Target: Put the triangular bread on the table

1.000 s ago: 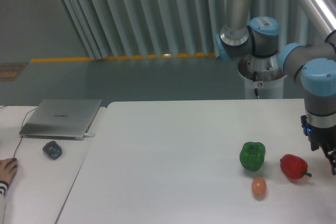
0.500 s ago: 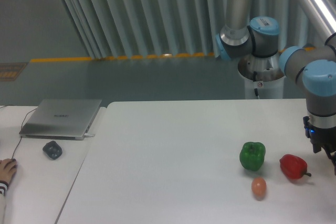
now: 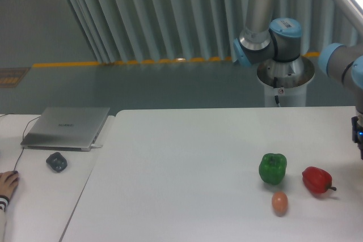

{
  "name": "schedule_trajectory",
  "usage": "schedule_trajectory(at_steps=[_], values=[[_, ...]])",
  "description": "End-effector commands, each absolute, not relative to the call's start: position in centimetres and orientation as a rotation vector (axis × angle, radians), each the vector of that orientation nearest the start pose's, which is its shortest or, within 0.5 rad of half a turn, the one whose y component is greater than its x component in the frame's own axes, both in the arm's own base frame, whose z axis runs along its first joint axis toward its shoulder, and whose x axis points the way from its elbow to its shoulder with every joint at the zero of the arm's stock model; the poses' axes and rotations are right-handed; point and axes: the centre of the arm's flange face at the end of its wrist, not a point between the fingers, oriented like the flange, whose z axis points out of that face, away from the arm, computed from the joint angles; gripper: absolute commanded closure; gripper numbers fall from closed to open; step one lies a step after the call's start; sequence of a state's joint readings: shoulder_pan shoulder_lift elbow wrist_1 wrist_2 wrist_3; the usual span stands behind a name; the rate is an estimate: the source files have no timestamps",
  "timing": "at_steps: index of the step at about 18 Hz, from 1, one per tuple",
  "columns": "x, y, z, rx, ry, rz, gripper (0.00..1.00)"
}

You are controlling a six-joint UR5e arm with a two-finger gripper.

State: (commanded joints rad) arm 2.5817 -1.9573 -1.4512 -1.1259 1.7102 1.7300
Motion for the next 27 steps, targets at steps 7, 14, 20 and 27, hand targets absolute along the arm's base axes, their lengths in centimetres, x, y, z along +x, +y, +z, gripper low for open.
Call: schedule_trajectory(at_steps=[7,14,20,27], values=[[-53.1,43.6,36.6,-2.892,1.543,0.352,0.0],[-56.5,43.4,34.6,-2.945,1.661,0.521,0.0],[-58.4,41.7,33.0,-2.981,1.616,0.491,0.0],[-59.9,40.3,30.6,-3.027,1.539,0.432,0.0]])
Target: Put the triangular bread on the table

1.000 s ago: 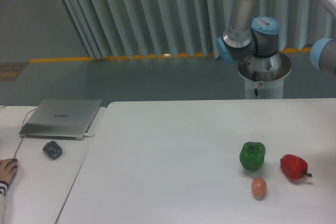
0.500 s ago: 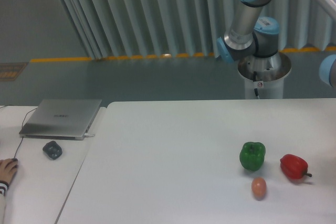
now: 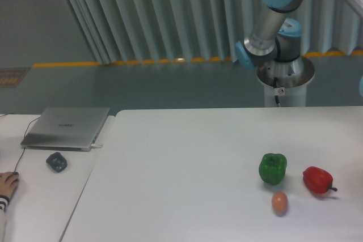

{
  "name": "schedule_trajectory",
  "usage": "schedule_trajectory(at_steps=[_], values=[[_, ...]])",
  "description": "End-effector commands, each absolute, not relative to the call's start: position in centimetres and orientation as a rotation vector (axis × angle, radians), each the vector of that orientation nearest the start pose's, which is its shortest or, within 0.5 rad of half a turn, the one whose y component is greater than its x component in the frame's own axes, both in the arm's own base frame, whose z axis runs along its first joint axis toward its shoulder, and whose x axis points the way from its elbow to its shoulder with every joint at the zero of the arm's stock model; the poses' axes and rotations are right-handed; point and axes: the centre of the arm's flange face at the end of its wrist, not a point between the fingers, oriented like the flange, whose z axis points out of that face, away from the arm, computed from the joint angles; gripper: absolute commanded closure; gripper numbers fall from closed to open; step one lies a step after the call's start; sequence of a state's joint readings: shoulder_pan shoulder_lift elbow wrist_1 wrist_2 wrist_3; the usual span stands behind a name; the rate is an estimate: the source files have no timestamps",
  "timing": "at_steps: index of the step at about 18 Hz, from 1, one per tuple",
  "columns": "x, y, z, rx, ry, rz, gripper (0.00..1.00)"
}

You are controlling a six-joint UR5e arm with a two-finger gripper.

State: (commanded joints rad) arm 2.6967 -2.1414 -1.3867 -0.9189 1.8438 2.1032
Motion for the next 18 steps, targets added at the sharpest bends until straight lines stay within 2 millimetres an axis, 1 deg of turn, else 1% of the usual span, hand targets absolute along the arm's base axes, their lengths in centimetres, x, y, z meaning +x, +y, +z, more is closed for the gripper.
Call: schedule_trajectory(at_steps=[5,9,10,15,18], values=[[-59.7,40.3,30.0,-3.032,1.538,0.415,0.0],[-59.4,40.0,27.6,-3.051,1.512,0.344,0.0],[-59.3,39.9,27.4,-3.05,1.516,0.336,0.0],[-59.4,39.4,27.7,-3.099,1.555,0.333,0.0],[-59.3,39.5,27.7,-3.099,1.554,0.336,0.0]])
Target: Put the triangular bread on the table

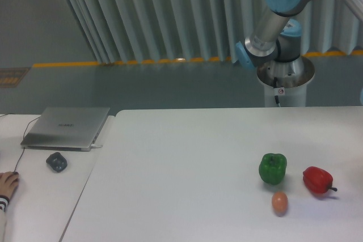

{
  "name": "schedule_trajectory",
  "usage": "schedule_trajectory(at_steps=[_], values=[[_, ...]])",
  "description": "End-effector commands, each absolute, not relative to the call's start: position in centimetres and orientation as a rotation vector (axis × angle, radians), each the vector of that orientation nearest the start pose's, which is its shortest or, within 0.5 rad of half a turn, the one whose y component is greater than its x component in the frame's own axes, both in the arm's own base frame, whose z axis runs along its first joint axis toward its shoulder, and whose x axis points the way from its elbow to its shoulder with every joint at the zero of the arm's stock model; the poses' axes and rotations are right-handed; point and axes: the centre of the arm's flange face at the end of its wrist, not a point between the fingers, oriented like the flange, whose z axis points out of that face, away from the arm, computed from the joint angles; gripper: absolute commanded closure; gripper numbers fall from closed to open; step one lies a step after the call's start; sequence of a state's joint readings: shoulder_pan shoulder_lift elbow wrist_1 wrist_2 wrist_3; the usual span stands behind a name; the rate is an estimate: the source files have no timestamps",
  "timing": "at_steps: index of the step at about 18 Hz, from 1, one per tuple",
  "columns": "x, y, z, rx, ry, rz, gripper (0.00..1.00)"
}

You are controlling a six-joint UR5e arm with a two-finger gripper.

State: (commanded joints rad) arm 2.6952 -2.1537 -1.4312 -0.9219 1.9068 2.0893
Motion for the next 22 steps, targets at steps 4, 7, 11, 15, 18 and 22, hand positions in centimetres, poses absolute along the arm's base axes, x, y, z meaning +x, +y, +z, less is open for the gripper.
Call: schedule_trajectory(at_steps=[4,7,11,15,18,22], values=[[-59.7,39.8,28.8,-3.119,1.505,0.374,0.0],[-59.6,39.7,29.2,-3.112,1.505,0.378,0.0],[-59.5,39.4,29.0,-3.11,1.508,0.373,0.0],[-60.1,38.4,29.2,-3.109,1.518,0.37,0.0],[-60.0,38.4,29.0,-3.111,1.512,0.363,0.0],[-60.6,38.2,29.1,-3.113,1.444,0.385,0.0]])
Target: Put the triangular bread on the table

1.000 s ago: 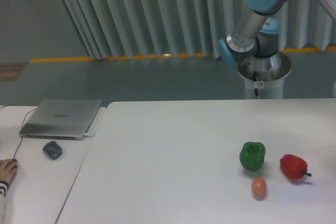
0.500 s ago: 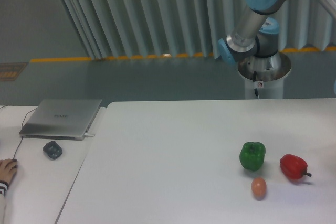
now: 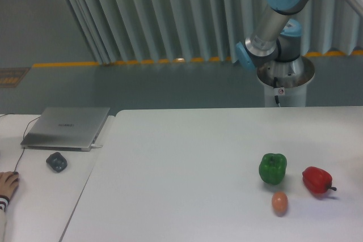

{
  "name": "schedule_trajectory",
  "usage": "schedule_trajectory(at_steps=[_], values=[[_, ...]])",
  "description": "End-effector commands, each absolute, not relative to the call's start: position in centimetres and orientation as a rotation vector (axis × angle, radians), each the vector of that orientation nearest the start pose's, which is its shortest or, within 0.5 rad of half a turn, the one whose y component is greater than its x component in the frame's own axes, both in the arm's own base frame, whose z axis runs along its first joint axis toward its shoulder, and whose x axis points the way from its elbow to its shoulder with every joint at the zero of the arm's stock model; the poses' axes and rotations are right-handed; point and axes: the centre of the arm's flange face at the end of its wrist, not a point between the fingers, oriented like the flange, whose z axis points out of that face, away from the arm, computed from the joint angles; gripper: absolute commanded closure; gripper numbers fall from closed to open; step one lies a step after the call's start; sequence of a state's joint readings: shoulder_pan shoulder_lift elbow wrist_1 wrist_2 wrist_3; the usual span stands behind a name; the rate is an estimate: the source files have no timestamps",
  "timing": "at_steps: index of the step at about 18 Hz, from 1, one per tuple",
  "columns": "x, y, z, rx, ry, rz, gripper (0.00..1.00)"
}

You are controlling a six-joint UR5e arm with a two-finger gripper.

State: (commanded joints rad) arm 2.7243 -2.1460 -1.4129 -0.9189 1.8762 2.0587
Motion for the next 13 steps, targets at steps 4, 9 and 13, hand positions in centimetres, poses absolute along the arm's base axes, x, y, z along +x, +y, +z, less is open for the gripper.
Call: schedule_trajectory(at_steps=[4,9,13], values=[[-61.0,38.0,28.6,-3.12,1.38,0.386,0.0],[-61.1,38.2,28.3,-3.132,1.337,0.395,0.0],[-61.1,38.6,27.4,-3.15,1.29,0.386,0.0]])
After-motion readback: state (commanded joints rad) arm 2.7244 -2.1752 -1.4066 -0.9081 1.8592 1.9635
